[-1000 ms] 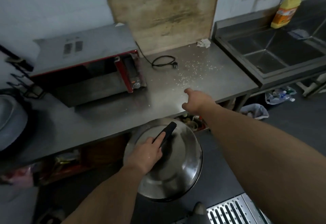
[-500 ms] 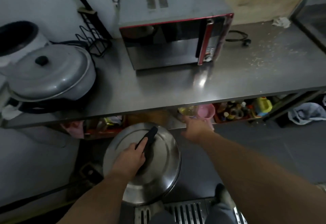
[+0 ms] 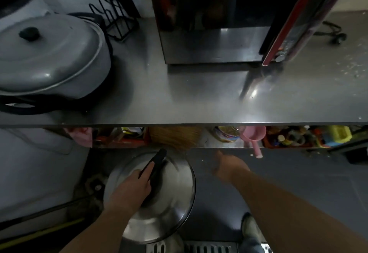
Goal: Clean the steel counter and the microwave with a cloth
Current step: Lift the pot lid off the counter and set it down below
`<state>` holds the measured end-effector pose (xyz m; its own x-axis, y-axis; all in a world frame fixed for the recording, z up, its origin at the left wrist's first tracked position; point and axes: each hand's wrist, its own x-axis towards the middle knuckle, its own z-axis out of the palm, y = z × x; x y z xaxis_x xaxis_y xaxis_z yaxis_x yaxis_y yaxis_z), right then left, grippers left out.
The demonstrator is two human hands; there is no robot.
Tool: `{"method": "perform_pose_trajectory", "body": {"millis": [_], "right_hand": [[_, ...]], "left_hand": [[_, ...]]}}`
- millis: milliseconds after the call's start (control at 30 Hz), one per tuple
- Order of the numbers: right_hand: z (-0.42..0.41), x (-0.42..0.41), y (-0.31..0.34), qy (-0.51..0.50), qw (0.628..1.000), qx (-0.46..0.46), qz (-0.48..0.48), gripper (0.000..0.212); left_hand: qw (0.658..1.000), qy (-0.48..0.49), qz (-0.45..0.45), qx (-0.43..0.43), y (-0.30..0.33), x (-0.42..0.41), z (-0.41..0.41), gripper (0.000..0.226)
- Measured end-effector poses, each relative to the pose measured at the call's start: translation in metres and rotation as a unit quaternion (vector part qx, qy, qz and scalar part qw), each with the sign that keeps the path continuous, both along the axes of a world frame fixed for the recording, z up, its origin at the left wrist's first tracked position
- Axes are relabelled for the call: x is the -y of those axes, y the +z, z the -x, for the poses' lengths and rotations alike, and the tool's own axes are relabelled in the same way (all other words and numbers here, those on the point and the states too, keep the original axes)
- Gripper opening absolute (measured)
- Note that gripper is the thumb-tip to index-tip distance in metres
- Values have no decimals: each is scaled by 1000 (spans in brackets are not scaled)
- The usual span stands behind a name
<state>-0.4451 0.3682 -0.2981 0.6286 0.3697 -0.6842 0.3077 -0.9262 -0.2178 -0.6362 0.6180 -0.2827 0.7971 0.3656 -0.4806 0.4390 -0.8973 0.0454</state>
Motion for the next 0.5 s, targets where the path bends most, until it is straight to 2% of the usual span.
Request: {"method": "perform_pose_trajectory", "body": {"millis": [100, 233, 367, 500], "right_hand": [[-12, 2, -47, 11, 1000, -6, -5, 70], [-37, 16, -107, 20, 1000, -6, 9, 74], [-73, 23, -166, 30, 999, 3, 33, 79], [-103, 16, -222, 29, 999, 28, 20, 76]], "left_hand": [[1000, 9, 5, -4, -46, -2, -30, 60], [997, -18, -59, 38, -104, 0, -82, 60], [989, -56, -56, 123, -162, -6, -131, 60], [992, -58, -75, 79, -212, -17, -175, 60]]}}
